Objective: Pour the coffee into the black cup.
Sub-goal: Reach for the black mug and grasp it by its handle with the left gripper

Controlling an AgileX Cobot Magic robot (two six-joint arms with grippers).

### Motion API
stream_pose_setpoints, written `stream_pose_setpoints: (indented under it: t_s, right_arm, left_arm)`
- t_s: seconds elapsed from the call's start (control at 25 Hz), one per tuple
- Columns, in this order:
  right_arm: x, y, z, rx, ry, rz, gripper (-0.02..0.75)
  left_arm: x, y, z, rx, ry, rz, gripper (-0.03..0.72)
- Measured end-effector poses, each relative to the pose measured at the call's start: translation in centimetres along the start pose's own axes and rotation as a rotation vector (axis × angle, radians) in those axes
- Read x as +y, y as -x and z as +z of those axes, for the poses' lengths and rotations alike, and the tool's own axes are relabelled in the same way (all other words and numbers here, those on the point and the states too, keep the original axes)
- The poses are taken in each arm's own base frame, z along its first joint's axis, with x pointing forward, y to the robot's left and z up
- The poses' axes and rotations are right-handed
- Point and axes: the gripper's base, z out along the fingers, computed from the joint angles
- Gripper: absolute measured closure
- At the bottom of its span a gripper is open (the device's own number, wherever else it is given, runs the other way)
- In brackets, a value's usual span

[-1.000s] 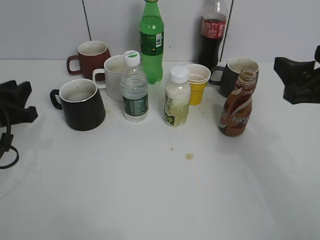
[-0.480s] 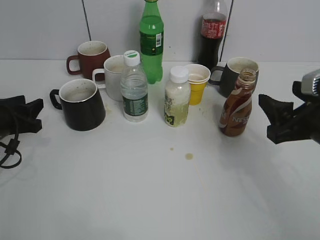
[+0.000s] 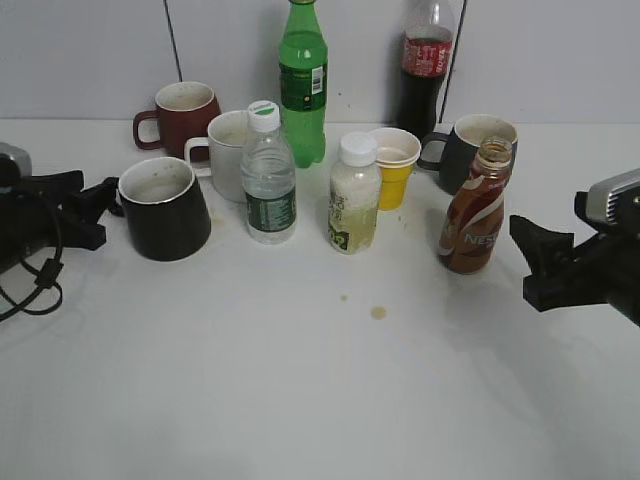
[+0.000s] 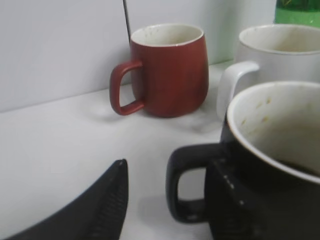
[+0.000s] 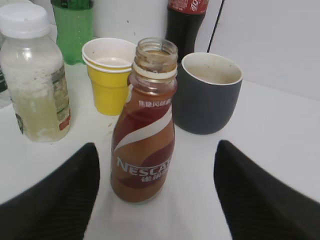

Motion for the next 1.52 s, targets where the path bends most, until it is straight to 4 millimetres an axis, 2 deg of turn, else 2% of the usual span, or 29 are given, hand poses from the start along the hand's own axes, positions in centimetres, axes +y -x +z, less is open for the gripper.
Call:
stream_pose_setpoints:
  t_s: [0.24,0.4,0.76,1.12,1.24,1.36,1.52]
  right_arm:
    - [0.0,-0.2,0.1,-0.008,-0.003,-0.001,0.202]
    - [0.0,-0.2,0.1,-0.006,-0.002,-0.001,0.202]
    - [0.0,-0.2,0.1,-0.007,-0.003,0.0,0.202]
    - [0.0,-0.2,0.1,-0.008,-0.003,0.003,0.203]
    - [0.0,-0.2,0.1,-0.008,-0.003,0.003,0.203]
    - [0.1,-0.4,0.3,0.004,-0.001,0.001,0.183]
    - [0.4,-1.6,1.6,0.05,0.005,-0.004,0.128]
  left_arm:
    - [0.2,-1.4,0.7,0.071,-0.002,-0.005,0.304]
    - [0.4,-1.3,1.3,0.059,-0.01,0.006,0.308]
    - [0.9,-1.9,3.8,0.028,-0.059,0.043,0.311]
    - [0.9,-2.2,6.7,-0.032,-0.107,0.081,0.347]
    - [0.4,-2.0,7.7,-0.052,-0.133,0.096,0.433]
    - [-0.2,-1.9,8.1,-0.059,-0.147,0.095,0.604]
    - [-0.3,-1.6,8.2,-0.087,-0.151,0.09,0.624]
